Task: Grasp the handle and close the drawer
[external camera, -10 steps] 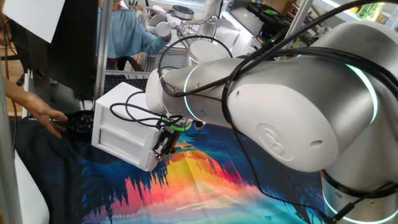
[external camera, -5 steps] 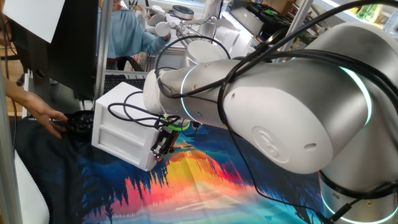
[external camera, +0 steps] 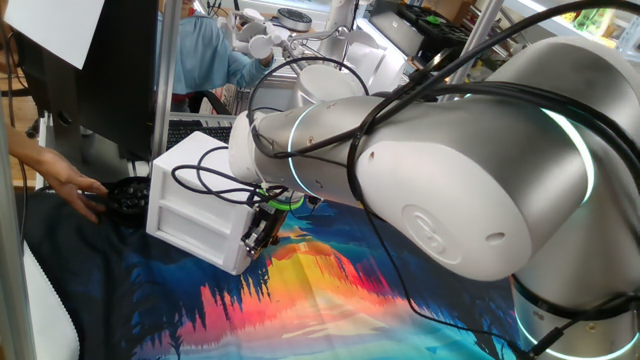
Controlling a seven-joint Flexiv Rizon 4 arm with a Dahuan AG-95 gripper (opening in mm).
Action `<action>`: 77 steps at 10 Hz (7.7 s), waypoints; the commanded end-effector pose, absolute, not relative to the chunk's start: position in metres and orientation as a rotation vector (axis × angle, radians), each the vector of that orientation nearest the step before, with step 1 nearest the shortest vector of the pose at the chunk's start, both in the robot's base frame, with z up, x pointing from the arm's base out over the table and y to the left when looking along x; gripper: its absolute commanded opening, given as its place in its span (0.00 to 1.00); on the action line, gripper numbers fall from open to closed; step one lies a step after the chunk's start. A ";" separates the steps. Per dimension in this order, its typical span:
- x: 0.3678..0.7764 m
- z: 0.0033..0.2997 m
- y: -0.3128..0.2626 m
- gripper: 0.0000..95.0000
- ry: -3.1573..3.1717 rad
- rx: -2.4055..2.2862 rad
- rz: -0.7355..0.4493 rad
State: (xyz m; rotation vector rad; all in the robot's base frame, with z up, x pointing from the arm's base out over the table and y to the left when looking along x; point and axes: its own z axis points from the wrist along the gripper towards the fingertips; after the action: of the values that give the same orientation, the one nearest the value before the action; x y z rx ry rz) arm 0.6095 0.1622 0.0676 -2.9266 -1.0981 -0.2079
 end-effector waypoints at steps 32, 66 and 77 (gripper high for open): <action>0.604 0.090 0.156 0.00 -1.454 -2.713 -0.245; 0.520 0.130 0.059 0.00 -3.086 -0.585 0.078; 0.519 0.129 0.059 0.00 -3.092 0.099 0.090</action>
State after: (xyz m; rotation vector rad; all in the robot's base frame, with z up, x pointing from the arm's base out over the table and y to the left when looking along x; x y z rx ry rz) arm 0.5205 0.0598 0.1281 0.2363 -3.0945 0.1101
